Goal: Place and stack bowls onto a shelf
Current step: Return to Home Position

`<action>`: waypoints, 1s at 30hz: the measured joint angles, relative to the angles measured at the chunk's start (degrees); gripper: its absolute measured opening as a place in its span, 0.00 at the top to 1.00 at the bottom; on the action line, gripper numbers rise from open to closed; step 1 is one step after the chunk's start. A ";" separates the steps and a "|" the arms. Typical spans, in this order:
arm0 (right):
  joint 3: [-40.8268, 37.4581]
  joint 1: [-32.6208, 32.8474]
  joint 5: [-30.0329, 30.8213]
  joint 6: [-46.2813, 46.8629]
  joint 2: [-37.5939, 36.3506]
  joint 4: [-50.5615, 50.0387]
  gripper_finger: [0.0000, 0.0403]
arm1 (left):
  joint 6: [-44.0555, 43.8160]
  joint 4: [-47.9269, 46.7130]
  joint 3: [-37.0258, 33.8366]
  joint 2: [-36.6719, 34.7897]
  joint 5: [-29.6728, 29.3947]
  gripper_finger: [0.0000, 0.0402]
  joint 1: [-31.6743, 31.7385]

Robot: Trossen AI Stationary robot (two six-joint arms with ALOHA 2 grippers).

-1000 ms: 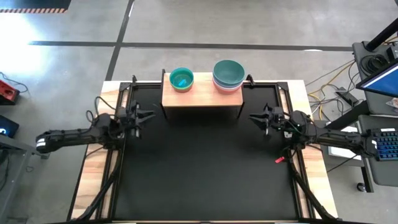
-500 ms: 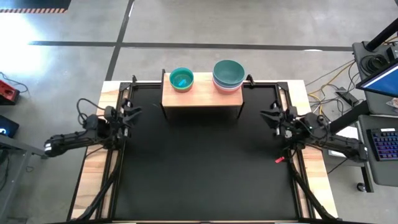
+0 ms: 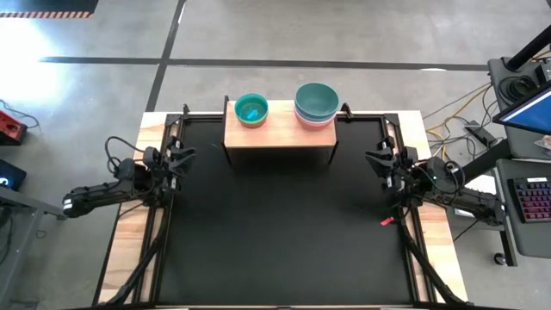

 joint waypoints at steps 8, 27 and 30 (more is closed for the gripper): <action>-0.02 0.00 0.00 0.00 -0.04 0.01 0.84 | 0.00 0.03 0.00 0.46 0.00 0.79 0.00; -0.02 0.00 0.00 0.00 -0.04 0.01 0.84 | -0.02 -0.32 -0.02 1.77 -0.06 0.79 -0.02; -0.02 0.00 0.01 0.00 -0.04 0.03 0.84 | -0.02 -0.32 -0.02 1.77 -0.06 0.79 -0.02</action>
